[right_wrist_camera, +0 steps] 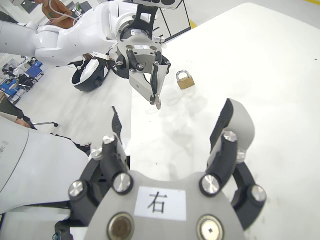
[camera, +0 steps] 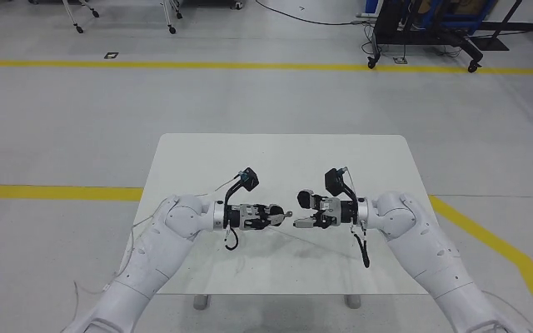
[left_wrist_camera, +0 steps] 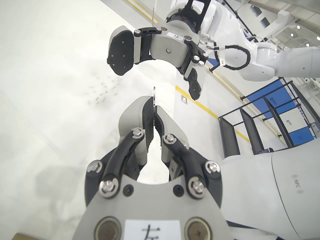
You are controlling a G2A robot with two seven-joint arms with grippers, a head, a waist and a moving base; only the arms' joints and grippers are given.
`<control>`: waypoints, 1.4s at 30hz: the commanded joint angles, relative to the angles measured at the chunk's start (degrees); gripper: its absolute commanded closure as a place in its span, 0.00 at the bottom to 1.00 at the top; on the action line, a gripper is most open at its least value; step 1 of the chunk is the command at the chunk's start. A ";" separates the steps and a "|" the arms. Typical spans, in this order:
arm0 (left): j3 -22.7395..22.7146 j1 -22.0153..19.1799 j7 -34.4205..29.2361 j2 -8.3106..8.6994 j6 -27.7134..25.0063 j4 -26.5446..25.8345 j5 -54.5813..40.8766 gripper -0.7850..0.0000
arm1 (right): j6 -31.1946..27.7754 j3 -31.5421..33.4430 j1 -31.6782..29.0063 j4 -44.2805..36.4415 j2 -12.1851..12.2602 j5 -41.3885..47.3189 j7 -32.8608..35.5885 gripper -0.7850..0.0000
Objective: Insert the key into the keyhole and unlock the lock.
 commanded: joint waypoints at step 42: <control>4.49 -2.05 3.91 1.23 -0.13 0.77 1.61 0.75 | 0.00 -8.07 4.83 2.53 1.97 5.72 2.08 1.00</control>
